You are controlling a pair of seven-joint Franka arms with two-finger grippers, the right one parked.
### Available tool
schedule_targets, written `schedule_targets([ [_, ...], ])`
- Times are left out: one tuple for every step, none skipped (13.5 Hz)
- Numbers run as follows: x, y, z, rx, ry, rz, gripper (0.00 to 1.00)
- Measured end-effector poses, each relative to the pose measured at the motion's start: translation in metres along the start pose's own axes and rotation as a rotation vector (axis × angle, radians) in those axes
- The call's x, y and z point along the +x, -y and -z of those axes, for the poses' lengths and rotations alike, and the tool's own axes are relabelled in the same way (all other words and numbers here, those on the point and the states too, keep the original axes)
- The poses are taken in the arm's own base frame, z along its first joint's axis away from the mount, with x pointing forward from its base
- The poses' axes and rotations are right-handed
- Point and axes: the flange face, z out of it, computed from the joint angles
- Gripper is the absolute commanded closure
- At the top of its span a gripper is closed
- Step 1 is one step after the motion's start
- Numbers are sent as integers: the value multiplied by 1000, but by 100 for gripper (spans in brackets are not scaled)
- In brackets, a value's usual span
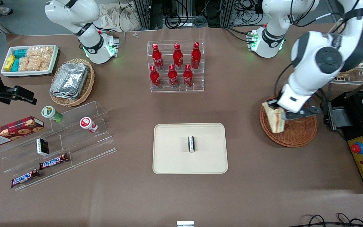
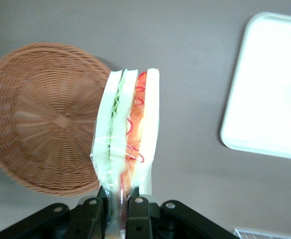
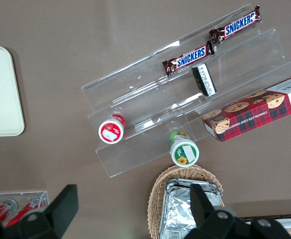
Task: Place sandwich from basket to tray
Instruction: 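Lift the sandwich with the left gripper and carry it toward the cream tray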
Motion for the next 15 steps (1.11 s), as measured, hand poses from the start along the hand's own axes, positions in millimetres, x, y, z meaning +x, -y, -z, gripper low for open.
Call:
schedule_targets([
  [0, -22, -4, -9, 7, -40, 100],
  [1, -45, -6, -23, 13, -80, 100],
  [4, -67, -10, -42, 22, -116, 100],
  [7, -86, -16, -56, 33, -148, 100],
  [11, -100, -25, -62, 42, -176, 100],
  [16, -111, -34, -64, 44, -199, 100],
  [24, -121, -45, -59, 44, -207, 100],
  [31, -129, -57, -51, 41, -203, 100],
  [38, -138, -70, -38, 28, -197, 100],
  [41, -151, -85, -30, 8, -193, 100],
  [41, -164, -102, -28, -9, -192, 100],
  [40, -176, -119, -23, -22, -189, 100],
  [40, -184, -135, -20, -27, -182, 100],
  [42, -189, -146, -21, -21, -179, 100],
  [44, -191, -155, -26, -10, -176, 100],
])
